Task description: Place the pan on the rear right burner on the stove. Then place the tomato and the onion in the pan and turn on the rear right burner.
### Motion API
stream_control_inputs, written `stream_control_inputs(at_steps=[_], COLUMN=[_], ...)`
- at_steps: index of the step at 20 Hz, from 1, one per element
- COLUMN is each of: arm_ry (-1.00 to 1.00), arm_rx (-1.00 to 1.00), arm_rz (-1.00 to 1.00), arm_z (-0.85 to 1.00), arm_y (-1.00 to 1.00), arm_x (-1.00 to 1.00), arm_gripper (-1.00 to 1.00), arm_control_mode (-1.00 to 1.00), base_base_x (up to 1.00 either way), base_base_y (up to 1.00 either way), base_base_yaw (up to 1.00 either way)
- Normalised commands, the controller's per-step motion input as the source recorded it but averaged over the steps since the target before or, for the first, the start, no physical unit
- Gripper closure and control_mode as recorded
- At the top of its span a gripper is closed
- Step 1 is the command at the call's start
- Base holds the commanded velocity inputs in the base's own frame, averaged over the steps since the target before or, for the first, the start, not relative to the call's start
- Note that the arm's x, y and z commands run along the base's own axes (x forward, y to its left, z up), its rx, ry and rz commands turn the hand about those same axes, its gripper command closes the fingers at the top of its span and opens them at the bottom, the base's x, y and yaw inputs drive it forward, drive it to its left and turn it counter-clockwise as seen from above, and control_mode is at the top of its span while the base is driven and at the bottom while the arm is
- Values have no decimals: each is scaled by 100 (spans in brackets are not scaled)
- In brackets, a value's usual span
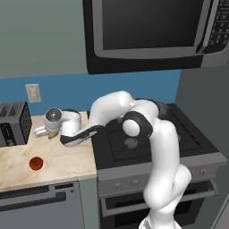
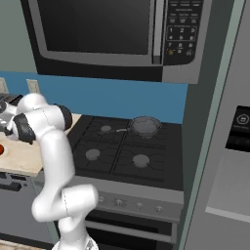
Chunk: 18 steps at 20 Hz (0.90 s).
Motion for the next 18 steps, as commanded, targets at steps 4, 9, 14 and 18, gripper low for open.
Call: stream_control_inputs(at_steps=[4,9,14,18], arm_ry=[-9,-8,-8,-6], arm_rx=[0,0,0,0], arm_rz=[-9,-9,-9,-10], arm_z=[32,33,35,24], arm_y=[-41,-44,-43,-48], arm_x=[-12,-6,0,0], arm_gripper=[100,100,100,100], arm_control_mode=[-100,-100,-100,-100], base_base_x=[0,0,0,0], base_base_y=[0,0,0,0], base_base_yaw=[0,0,0,0])
